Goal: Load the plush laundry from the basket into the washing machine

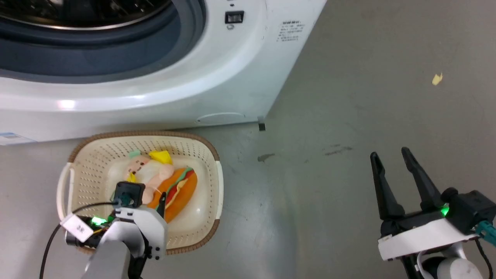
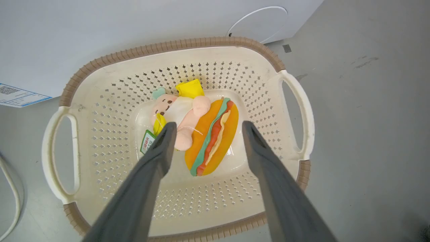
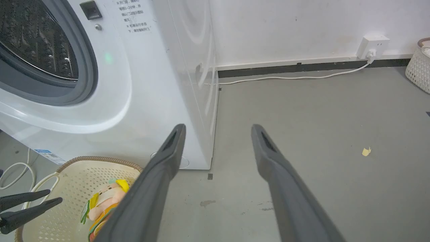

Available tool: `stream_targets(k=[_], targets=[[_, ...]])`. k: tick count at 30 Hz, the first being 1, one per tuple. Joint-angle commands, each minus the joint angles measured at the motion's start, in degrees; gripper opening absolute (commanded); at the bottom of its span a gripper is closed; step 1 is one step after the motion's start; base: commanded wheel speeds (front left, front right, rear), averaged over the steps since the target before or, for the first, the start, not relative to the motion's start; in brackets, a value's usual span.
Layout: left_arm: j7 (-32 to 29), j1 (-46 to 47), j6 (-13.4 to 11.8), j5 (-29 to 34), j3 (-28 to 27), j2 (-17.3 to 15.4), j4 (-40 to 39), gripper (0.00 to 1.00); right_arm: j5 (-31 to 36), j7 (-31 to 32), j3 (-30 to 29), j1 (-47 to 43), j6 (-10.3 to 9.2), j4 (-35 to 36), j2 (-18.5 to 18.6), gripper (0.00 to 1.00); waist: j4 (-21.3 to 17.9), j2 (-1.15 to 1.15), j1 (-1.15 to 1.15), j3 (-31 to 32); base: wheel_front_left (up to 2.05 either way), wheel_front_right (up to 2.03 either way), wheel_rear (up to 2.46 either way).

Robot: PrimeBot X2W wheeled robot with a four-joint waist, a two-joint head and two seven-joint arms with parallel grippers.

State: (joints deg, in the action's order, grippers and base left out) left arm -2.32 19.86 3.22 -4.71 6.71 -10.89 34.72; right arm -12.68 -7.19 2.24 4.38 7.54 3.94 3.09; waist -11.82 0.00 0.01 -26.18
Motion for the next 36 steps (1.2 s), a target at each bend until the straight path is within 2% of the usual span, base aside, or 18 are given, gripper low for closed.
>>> stream_targets(k=[1, 10, 14, 25, 36], targets=[[-0.8, 2.1, 0.4, -0.4, 0.6, -0.9, 2.0, 1.0, -0.8, -0.6, 0.0, 1.5, -0.03, 0.6, -0.1, 1.0, -0.7, 0.0, -0.01, -1.7, 0.0, 0.0, 0.0], [-5.3, 7.5, 1.1, -0.9, 3.4, -3.1, 7.7, 1.0, -2.6, -1.7, 0.3, 2.4, -0.03, 1.7, -0.1, 1.0, -2.0, 0.0, -0.01, -6.6, 0.0, 0.0, 0.0], [-6.4, 9.8, 1.3, -0.1, 6.8, -4.2, 9.4, 1.0, -3.6, -2.2, 0.5, 2.6, -0.03, 2.0, -0.1, 1.0, -2.7, 0.0, -0.01, -8.8, 0.0, 0.0, 0.0], [-10.2, 17.2, 2.0, -3.2, 13.2, -7.2, 14.5, 1.0, -6.2, -3.5, 1.1, 2.8, -0.04, 3.3, -0.2, 1.0, -4.6, 0.0, -0.01, -14.7, 0.0, 0.0, 0.0], [-9.5, 24.8, 2.2, -4.9, 16.0, -10.5, 21.0, 1.0, -8.8, -4.8, 1.2, 3.0, -0.04, 4.6, -0.2, 1.0, -6.2, 0.0, -0.01, -20.6, 0.0, 0.0, 0.0]])
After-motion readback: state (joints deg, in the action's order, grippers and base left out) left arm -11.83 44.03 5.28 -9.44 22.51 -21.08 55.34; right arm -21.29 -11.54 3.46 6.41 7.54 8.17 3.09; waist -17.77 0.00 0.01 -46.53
